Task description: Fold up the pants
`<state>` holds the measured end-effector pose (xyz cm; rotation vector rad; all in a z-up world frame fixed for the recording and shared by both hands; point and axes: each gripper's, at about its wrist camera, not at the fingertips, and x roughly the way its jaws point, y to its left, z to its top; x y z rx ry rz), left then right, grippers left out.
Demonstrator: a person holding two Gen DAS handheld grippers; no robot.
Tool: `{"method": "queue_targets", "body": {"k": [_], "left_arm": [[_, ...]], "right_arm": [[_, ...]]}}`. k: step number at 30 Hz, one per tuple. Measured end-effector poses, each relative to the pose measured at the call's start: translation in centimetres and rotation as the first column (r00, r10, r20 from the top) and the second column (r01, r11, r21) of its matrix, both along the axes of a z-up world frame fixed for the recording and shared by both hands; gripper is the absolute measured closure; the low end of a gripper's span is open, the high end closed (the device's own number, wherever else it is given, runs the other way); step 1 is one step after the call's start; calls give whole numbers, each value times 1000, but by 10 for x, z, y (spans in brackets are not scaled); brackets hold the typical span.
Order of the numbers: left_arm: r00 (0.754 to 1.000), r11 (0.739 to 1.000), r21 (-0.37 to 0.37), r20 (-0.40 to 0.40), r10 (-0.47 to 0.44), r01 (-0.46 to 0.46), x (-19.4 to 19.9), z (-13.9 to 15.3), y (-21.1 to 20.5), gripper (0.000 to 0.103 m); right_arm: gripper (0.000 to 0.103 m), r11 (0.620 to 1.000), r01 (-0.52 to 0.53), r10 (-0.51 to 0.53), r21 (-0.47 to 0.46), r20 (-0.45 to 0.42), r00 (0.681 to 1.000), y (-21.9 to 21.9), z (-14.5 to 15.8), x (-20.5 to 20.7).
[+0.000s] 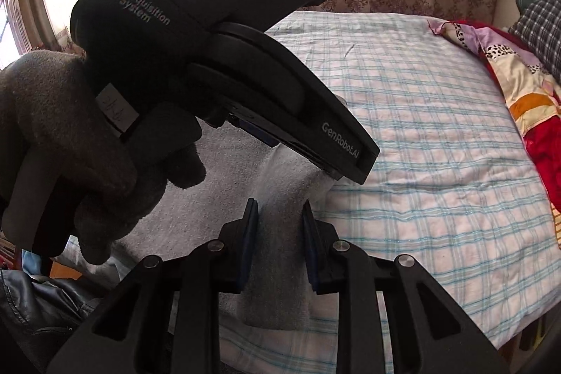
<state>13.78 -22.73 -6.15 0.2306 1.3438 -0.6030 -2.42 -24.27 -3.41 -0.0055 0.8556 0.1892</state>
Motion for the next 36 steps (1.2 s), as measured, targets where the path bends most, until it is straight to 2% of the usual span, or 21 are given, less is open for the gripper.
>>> {"method": "queue_targets", "body": {"k": [6,11,12,13,15,19,21,22,23,28,30,33,36], "left_arm": [[1000,1000,26,15,-1,1,-3,7,12,30],[998,999,52,61,-20,17,-7,10,20,32],[998,999,39,63,-28,26,-9,11,21,44],[998,999,24,59,-31,29,-10,11,23,62],[998,1000,-11,59,-15,16,-11,13,28,78],[997,994,-107,63,45,-38,-13,21,45,84],[996,981,-180,36,86,-79,-12,24,60,84],[994,972,-212,26,106,-98,-12,26,67,85],[992,962,-246,17,126,-118,-12,28,74,85],[984,917,-361,-23,176,-172,-13,35,100,85],[982,901,-394,-23,186,-180,-14,39,109,85],[979,882,-431,-24,201,-192,-15,45,126,86],[975,861,-465,-23,222,-207,-15,51,146,86]], "right_arm": [[79,995,-41,47,-94,56,997,29,8,-7],[79,983,-60,75,-174,82,994,50,7,-13],[79,981,-61,77,-183,85,993,51,7,-13],[79,980,-60,77,-188,86,993,51,7,-13],[79,980,-54,73,-189,93,993,50,8,-15],[78,987,-29,47,-161,105,993,43,13,-19],[59,993,7,4,-118,96,995,38,15,-24],[39,996,30,-22,-90,92,996,32,16,-24],[37,997,47,-41,-63,88,995,27,17,-24],[37,999,30,-31,15,64,997,23,21,-26],[41,1000,13,-14,21,60,998,27,21,-25],[65,999,-40,38,17,65,997,41,23,-25],[74,996,-89,91,-20,106,990,60,32,-30]]}}
